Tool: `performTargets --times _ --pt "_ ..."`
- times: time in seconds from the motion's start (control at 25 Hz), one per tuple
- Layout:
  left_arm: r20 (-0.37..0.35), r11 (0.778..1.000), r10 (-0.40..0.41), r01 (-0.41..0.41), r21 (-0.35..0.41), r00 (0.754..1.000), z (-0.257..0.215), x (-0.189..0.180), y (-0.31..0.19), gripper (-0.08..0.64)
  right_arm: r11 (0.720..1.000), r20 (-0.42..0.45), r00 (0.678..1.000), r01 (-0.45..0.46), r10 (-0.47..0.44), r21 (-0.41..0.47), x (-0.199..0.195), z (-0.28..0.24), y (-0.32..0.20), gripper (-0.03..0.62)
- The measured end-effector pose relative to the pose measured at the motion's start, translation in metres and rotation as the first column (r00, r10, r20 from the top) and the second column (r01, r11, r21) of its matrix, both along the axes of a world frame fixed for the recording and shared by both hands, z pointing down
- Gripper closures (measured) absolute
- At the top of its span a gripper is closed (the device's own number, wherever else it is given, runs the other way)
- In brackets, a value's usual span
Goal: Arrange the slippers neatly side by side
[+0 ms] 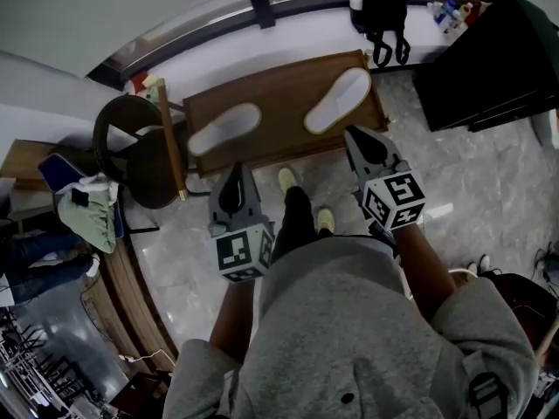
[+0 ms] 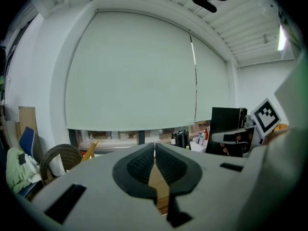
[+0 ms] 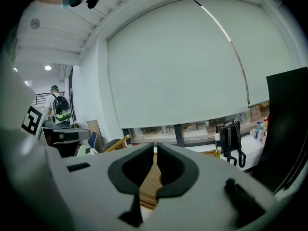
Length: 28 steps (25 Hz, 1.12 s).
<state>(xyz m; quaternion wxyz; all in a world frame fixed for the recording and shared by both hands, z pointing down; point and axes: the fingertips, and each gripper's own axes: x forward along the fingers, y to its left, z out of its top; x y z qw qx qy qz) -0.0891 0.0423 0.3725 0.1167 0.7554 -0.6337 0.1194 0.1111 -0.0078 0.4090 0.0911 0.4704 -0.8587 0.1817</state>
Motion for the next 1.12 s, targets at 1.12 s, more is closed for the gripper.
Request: performTargets --times 1.12 --pt "-0.040 0.993 0.086 -0.089 -0.079 0.995 0.038 -0.046 -0.140 0.540 0.922 -0.105 0.967 -0.252 0.231 -0.293 0.014 0.118 -0.113 0.540"
